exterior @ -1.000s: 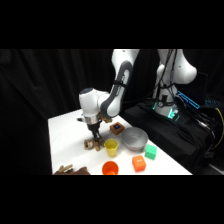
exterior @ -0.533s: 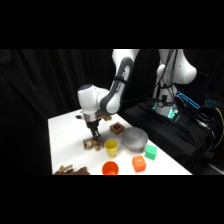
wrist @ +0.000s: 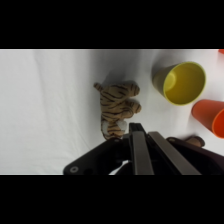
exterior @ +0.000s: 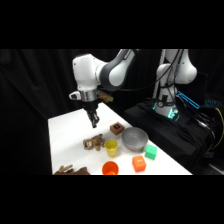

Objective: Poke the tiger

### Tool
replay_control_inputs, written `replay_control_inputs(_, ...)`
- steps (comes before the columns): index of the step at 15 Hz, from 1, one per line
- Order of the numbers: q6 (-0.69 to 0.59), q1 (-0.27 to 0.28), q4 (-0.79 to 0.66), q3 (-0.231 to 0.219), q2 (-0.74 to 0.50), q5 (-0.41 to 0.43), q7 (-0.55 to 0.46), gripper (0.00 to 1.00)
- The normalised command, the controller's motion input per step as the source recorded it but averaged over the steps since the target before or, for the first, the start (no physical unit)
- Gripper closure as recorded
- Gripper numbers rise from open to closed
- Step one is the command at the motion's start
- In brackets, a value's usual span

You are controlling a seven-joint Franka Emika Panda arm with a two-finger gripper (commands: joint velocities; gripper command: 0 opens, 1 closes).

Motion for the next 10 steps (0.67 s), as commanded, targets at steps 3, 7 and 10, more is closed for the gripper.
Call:
replay_control_inputs(3, -0.3, 0.125, -0.15, -0.048, -0.4, -0.06, 0.07, 0.77)
replay_control_inputs(7, -0.2, 0.11, -0.22, -0.026, -0.38, -0.026, 0.04, 0.37)
replay_control_inputs(10, -0.14, 0.092, -0.32, -0.01, -0.47, 0.016, 0.01, 0.12)
